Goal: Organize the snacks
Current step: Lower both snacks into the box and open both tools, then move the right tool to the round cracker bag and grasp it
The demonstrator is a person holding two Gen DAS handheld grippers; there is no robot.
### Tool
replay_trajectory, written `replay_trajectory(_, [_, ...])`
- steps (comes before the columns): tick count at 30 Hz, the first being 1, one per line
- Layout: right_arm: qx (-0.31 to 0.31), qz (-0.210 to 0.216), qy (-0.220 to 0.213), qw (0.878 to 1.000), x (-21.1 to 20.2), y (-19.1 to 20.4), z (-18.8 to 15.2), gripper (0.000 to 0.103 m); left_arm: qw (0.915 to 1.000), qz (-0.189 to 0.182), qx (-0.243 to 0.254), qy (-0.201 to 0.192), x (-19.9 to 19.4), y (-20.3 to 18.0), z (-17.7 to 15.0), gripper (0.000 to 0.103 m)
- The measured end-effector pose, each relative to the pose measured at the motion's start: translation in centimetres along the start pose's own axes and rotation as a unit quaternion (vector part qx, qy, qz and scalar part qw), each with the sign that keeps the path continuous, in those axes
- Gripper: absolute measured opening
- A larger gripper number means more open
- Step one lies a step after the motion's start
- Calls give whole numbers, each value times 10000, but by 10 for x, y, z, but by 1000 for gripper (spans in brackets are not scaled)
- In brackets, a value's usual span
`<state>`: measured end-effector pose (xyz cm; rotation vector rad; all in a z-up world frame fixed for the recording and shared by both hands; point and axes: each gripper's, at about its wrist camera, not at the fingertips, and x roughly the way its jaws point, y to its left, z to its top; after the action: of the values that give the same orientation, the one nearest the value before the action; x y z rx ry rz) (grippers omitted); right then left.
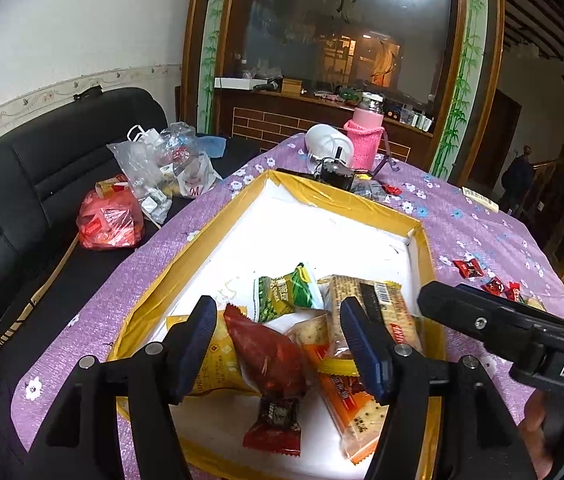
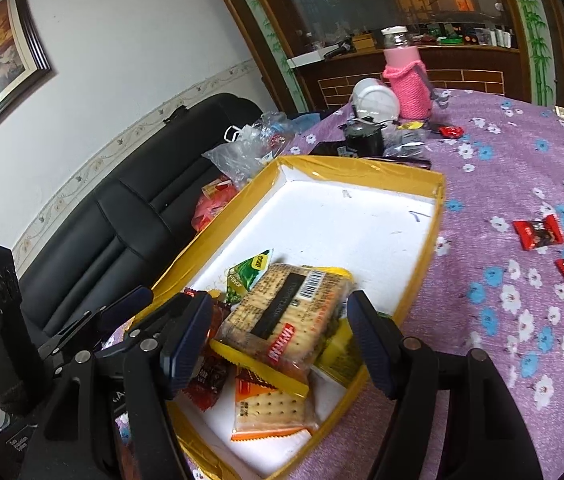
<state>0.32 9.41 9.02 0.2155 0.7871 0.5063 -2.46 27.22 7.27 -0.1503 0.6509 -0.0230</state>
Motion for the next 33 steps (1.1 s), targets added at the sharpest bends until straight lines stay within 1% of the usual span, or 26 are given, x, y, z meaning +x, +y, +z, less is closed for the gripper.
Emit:
replay_trajectory(8, [209, 28, -194, 9996, -28, -15, -1, 69, 9997, -31, 226, -78, -12, -22, 3, 68])
replay_trajectory(13, [363, 12, -311, 9989, -46, -34, -6, 69, 9992, -31, 387, -98, -20, -37, 2, 69])
replay_trajectory(19, [620, -214, -303, 9974, -65, -66, -9, 69, 9977, -101, 660, -151, -28, -66, 1, 71])
replay_trajectory(22, [832, -304, -342, 9955, -81, -91, -8, 69, 9962, -310, 810, -72, -27, -86, 2, 71])
replay_trajectory(26, [1088, -660, -456, 9908, -107, -129, -7, 69, 9929, -486, 1086, -29, -26, -114, -4, 71])
replay_trajectory(32, [1630, -1117, -526, 9789, -138, -199, -8, 69, 9852, -770, 1519, 217, -22, -149, -16, 71])
replay_trajectory(33, [1732, -1320, -543, 9745, -144, -216, -8, 69, 9840, -790, 1580, 220, -23, -153, -18, 71])
